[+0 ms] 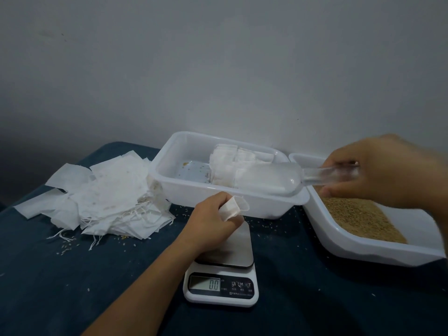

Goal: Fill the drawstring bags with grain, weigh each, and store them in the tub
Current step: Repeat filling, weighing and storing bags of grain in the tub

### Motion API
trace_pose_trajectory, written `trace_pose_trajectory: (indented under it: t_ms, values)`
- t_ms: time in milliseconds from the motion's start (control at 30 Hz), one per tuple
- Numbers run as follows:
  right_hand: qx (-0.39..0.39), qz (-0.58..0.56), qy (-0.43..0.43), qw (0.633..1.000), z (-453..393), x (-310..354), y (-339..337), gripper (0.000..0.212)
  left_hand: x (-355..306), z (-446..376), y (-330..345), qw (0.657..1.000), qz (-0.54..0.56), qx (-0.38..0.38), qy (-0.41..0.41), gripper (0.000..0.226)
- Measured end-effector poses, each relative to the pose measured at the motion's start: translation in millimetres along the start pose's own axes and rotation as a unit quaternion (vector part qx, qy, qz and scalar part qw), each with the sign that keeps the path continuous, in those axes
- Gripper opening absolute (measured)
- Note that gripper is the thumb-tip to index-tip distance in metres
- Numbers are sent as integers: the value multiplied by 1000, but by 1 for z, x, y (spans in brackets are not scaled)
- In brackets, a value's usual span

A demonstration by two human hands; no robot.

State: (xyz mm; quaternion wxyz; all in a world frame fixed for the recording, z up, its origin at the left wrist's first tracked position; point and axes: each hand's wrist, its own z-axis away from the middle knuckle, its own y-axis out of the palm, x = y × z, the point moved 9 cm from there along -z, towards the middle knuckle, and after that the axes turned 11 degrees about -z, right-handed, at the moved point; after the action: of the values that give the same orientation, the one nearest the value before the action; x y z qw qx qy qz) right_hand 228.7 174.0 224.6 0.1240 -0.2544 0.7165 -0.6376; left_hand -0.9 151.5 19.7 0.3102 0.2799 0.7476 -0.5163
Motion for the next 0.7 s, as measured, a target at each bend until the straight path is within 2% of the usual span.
trace_pose_trajectory:
  t_ms: [100, 200, 267, 367, 467, 567, 633, 700]
  values:
    - [-59, -163, 34, 984, 1, -27, 39, 26, 2, 0, 2, 990, 133, 24, -46, 17]
    - [-31, -393, 48, 918, -9, -23, 116, 18, -3, 4, 13, 958, 260, 101, -71, 29]
    - [12, -492, 28, 870, -17, -2, 160, 20, -10, 8, 23, 928, 329, 164, -68, 32]
    - [23, -556, -21, 830, -27, 23, 190, 34, -15, 14, 29, 905, 354, 231, -51, 35]
    - [1, -612, -52, 789, -32, 28, 191, 32, -19, 19, 33, 899, 344, 269, -29, 31]
    - [-20, -627, -73, 775, -28, 28, 186, 18, -23, 21, 38, 894, 347, 281, -28, 27]
    - [-52, -634, -78, 767, -25, 23, 184, 32, -25, 21, 40, 892, 352, 283, -22, 32]
    - [-89, -640, -80, 759, -22, 17, 181, 24, -21, 18, 40, 891, 365, 268, -29, 39]
